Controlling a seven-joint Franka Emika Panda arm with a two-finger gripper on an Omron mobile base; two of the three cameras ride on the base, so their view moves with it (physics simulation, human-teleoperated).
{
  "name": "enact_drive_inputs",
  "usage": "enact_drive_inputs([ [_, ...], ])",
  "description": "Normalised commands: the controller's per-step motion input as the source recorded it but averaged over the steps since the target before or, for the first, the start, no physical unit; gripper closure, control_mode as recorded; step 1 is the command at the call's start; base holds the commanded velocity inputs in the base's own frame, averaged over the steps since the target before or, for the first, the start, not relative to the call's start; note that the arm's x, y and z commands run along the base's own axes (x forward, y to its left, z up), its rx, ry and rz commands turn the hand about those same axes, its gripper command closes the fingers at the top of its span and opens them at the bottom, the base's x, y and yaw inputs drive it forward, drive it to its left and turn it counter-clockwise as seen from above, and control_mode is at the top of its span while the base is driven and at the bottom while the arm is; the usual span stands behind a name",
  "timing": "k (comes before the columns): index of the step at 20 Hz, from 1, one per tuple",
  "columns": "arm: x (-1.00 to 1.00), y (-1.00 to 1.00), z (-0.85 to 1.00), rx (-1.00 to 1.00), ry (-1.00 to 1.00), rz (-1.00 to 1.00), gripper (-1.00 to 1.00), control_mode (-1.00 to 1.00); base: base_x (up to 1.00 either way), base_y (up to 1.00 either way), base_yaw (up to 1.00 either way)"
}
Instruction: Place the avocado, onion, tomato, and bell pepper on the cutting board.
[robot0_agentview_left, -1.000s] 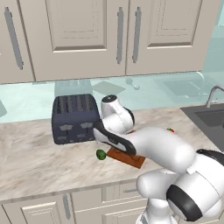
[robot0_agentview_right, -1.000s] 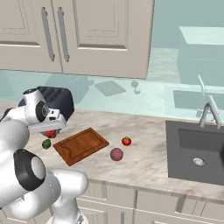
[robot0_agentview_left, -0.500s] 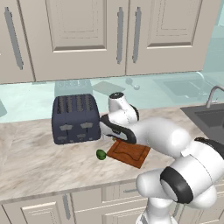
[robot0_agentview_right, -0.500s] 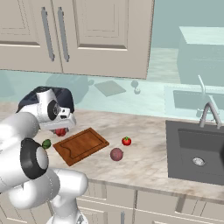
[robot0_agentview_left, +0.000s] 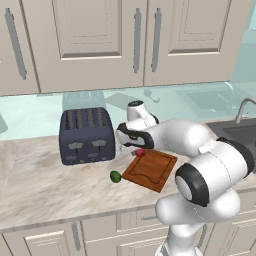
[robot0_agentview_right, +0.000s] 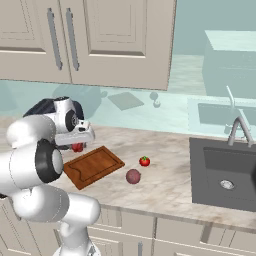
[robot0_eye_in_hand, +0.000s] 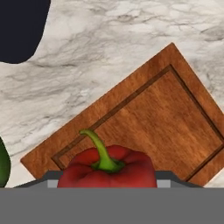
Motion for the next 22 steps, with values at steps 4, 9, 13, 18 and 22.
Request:
enact_drive_inputs([
  [4, 0.08, -0.24, -0.20, 0.00, 0.00, -0.02, 1.00, -1.00, 0.00, 0.00, 0.00],
  [9, 0.02, -0.33, -0.20, 0.00, -0.01, -0.03, 1.00, -1.00, 0.00, 0.00, 0.00],
  [13, 0.00, -0.37, -0.18, 0.00, -0.02, -0.02, 1.00, -1.00, 0.00, 0.00, 0.00],
  [18, 0.00, -0.35, -0.10, 0.01, -0.03, -0.02, 1.00, -1.00, 0.00, 0.00, 0.00],
  [22, 0.04, -0.22, -0.02, 0.02, -0.03, -0.02, 1.00, -1.00, 0.00, 0.00, 0.00],
])
